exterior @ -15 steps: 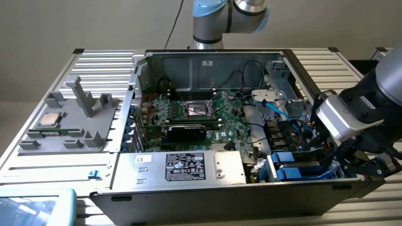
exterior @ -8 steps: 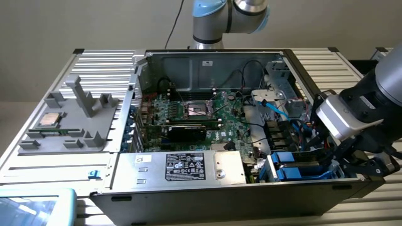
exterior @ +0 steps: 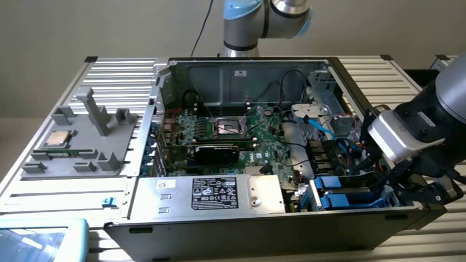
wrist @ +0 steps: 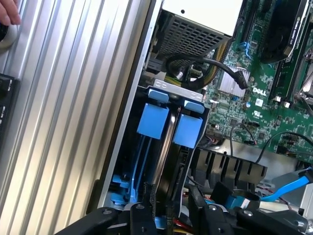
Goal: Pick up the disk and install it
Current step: 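Insert the first disk wire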
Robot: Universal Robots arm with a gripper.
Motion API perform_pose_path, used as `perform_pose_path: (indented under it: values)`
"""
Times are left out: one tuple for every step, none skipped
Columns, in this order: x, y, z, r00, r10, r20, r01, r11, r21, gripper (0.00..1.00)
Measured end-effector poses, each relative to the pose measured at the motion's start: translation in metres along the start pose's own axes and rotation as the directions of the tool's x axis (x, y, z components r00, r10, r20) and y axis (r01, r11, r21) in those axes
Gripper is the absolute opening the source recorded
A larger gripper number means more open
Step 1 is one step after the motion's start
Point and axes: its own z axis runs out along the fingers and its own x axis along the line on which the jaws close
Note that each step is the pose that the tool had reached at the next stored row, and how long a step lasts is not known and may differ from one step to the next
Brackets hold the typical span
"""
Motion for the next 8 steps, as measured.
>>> perform_pose_path:
  values:
    - [0.0002,-0.0006,0.0003,1.0,0.0,0.0005,0.0,1.0,-0.0018,0.4]
    - [0.0004,-0.001,0.0006,1.0,0.001,0.001,-0.001,1.0,-0.0032,0.4]
    - [0.0006,-0.0015,0.0009,1.0,0.001,0.0016,-0.001,1.0,-0.0052,0.38]
    - [0.0008,-0.0021,0.0011,1.0,0.001,0.0023,-0.001,1.0,-0.0074,0.31]
    - [0.0009,-0.0024,0.0012,1.0,0.001,0.0028,-0.001,1.0,-0.0093,0.31]
    - [0.0009,-0.0024,0.0014,1.0,0.001,0.0034,-0.001,0.9999,-0.011,0.25]
    - [0.001,-0.0025,0.0016,1.0,0.001,0.0041,-0.001,0.9999,-0.0125,0.19]
    - [0.0011,-0.0025,0.0018,1.0,0.002,0.0051,-0.002,0.9999,-0.0142,0.19]
